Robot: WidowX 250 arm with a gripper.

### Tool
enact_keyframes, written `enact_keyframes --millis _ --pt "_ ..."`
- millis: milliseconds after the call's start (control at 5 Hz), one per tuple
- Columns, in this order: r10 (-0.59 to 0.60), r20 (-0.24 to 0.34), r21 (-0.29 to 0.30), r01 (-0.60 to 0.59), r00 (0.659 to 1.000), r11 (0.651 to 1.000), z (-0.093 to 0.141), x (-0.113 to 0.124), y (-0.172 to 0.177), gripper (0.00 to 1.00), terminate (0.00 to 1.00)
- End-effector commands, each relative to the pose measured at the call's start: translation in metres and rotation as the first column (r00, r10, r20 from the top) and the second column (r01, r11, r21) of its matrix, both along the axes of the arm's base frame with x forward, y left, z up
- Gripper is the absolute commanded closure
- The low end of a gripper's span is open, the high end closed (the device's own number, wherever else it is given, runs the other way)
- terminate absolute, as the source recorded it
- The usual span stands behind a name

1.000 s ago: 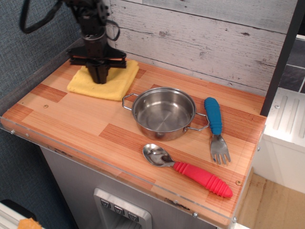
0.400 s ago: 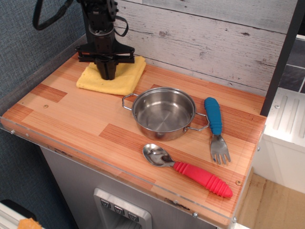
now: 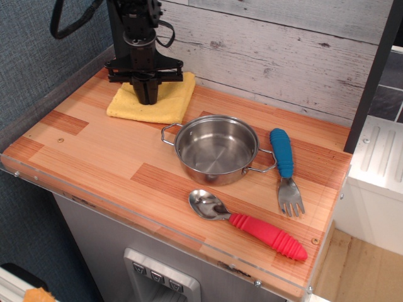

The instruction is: Move the towel to the back of the table

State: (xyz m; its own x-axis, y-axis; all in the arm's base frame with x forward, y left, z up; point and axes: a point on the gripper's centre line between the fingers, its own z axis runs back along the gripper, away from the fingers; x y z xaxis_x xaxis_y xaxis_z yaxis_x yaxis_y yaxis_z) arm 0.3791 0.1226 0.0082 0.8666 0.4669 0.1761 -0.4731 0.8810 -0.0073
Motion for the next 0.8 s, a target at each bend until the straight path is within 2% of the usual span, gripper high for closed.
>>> enact_keyframes --millis 0,200,400,600 --pt "0.051 -0.041 0.031 -0.049 0.998 0.998 0.005 -0.009 -0.007 0.00 0.00" --pt "0.088 -0.042 0.079 -0.085 0.995 0.993 0.018 -0.012 -0.003 0.00 0.00" --pt "0.108 -0.021 0.103 -0.105 0.994 0.989 0.031 -0.008 0.000 0.00 0.00" --pt "0.126 0.026 0.107 -0.128 0.992 0.986 0.051 -0.002 0.005 0.00 0.00"
